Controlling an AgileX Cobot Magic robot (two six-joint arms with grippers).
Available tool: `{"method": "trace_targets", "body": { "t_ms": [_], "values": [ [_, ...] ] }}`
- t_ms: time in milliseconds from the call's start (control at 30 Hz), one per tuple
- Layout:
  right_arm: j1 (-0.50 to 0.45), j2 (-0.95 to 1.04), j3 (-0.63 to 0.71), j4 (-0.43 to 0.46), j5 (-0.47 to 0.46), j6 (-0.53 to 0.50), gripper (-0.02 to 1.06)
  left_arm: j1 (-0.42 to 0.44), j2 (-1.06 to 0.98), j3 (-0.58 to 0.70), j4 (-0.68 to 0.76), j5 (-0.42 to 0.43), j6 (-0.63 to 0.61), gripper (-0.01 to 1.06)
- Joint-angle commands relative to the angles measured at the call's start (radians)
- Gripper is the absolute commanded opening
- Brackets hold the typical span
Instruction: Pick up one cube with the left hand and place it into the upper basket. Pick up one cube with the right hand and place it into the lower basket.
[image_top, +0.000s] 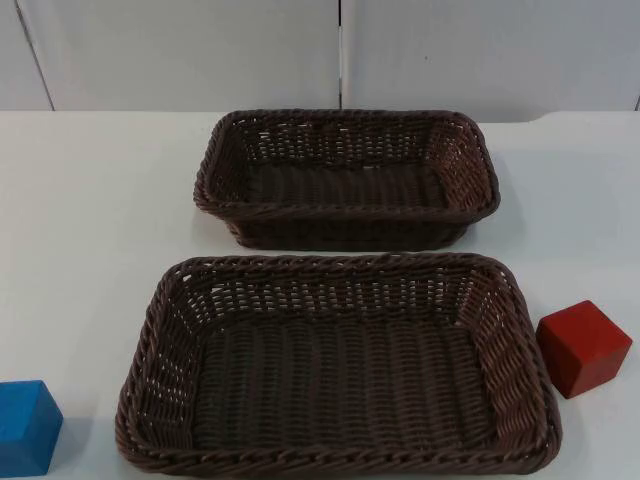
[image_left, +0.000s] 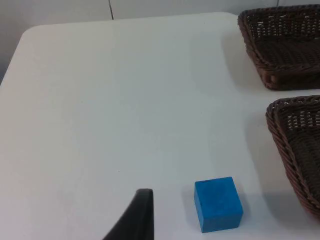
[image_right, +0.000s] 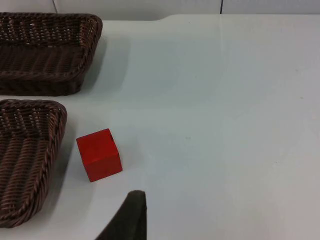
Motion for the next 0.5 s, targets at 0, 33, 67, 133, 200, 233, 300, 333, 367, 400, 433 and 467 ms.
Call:
{"method": "trace_targets", "body": {
  "t_ms": [0, 33, 67, 133, 200, 233, 300, 333, 367, 400, 433, 467],
  "values": [
    [-0.006, -0.003, 0.003, -0.001, -0.005, -0.005, 1.05, 0.002, 0.018, -0.01, -0.027, -0.002, -0.007, 1.05],
    [-0.006, -0.003, 0.003, -0.001, -0.005, -0.005, 1.05, 0.002, 0.018, -0.01, -0.027, -0.002, -0.007, 1.05],
    [-0.006, -0.003, 0.003, -0.001, -0.005, -0.005, 1.05, 0.002, 0.033, -0.016, -0.03, -0.004, -0.007, 1.05],
    [-0.006, -0.003, 0.003, -0.001, -0.005, -0.007, 1.05, 0.002, 0.071, -0.037, -0.033, -0.011, -0.007, 1.05],
    [-0.006, -0.003, 0.003, -0.001, -0.005, -0.007, 1.05, 0.002, 0.089, -0.045, -0.033, -0.011, -0.007, 1.05],
    [-0.006, -0.003, 0.003, -0.001, -0.005, -0.007, 1.05, 0.002, 0.103, -0.05, -0.033, -0.011, -0.007, 1.05],
    [-0.006, -0.003, 0.003, -0.001, -0.005, -0.007, 1.05, 0.002, 0.139, -0.054, -0.033, -0.011, -0.007, 1.05],
    [-0.006, -0.003, 0.003, -0.001, -0.005, -0.007, 1.05, 0.002, 0.157, -0.054, -0.033, -0.013, -0.007, 1.05],
    [-0.006, -0.003, 0.003, -0.001, -0.005, -0.007, 1.05, 0.002, 0.157, -0.054, -0.033, -0.013, -0.007, 1.05],
    [-0.006, -0.003, 0.003, -0.001, -0.005, -0.007, 1.05, 0.002, 0.173, -0.054, -0.033, -0.013, -0.007, 1.05],
    [-0.006, -0.003, 0.003, -0.001, -0.005, -0.007, 1.05, 0.002, 0.192, -0.054, -0.033, -0.013, -0.007, 1.05],
    [-0.006, -0.003, 0.003, -0.001, -0.005, -0.007, 1.05, 0.002, 0.211, -0.054, -0.034, -0.013, -0.007, 1.05]
  ]
}}
